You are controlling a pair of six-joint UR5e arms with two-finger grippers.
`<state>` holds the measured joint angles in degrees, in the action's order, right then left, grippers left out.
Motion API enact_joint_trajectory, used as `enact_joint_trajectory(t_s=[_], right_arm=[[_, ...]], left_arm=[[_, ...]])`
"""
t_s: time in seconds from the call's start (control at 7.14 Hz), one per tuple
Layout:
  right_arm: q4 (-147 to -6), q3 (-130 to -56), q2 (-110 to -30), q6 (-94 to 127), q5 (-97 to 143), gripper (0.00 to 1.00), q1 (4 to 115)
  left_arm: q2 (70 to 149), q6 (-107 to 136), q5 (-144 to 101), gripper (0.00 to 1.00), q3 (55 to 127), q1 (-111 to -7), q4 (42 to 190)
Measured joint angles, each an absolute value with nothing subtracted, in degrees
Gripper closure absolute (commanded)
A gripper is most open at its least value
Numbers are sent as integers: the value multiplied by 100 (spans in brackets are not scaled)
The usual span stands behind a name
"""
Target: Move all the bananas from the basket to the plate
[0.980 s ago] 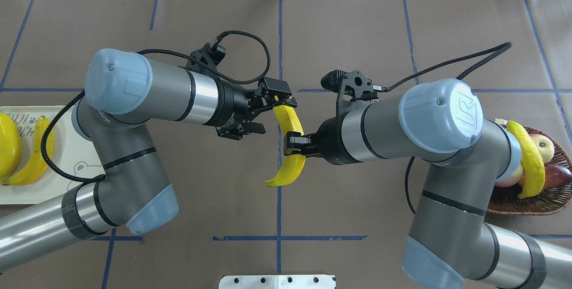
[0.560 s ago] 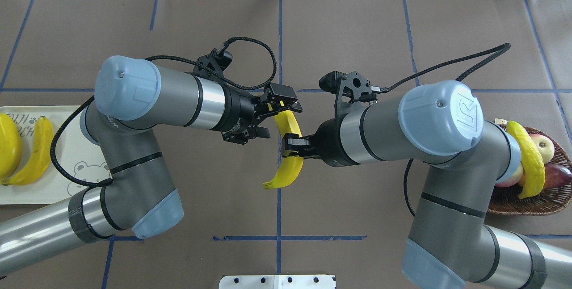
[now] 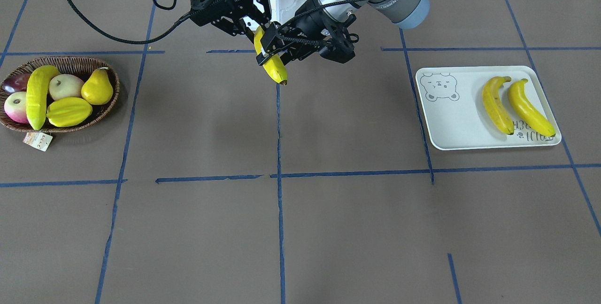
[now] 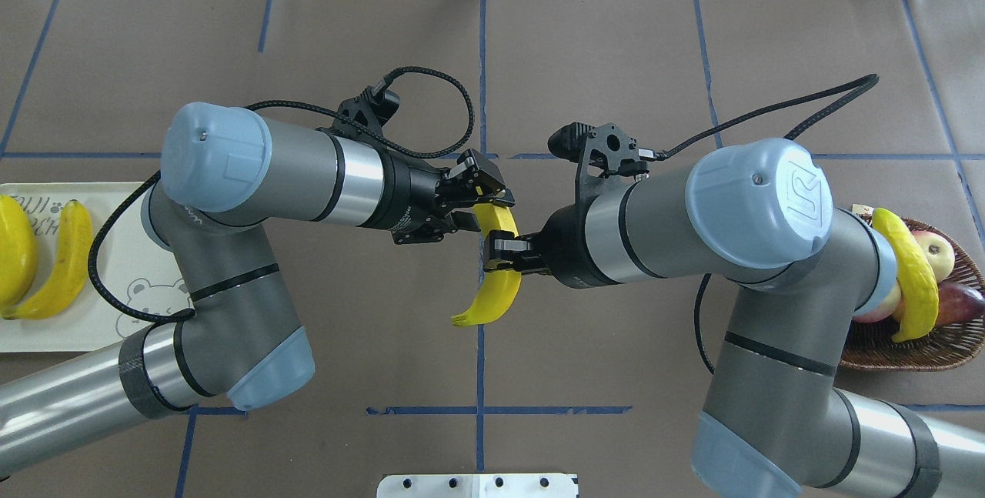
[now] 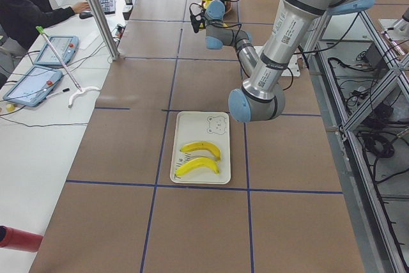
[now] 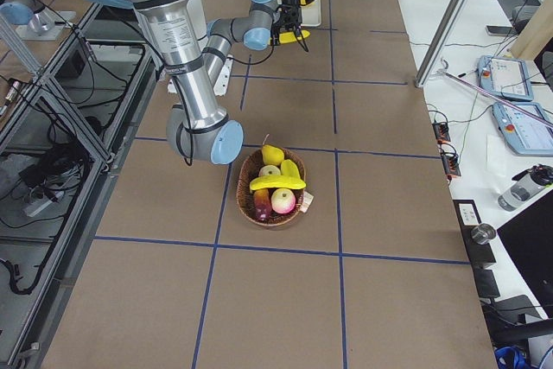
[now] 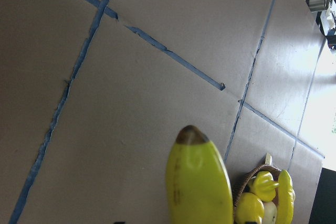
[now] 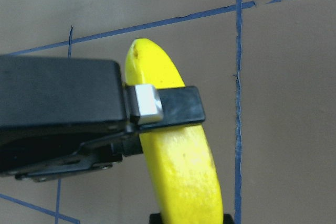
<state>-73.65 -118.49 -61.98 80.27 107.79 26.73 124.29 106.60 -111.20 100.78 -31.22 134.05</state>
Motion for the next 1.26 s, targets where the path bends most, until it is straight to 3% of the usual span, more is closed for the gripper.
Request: enact_joint_trajectory(t_s=[0.84, 1.26], right_arm=[[-7365, -12000, -6245, 8033, 10774, 0, 2714], [-7375, -12242, -6447, 8033, 10788, 0, 3054]], left_arm=[[12221, 10617, -11127, 100, 10083, -3184, 13571], [11191, 9993, -11465, 100, 10269, -3985, 13337]])
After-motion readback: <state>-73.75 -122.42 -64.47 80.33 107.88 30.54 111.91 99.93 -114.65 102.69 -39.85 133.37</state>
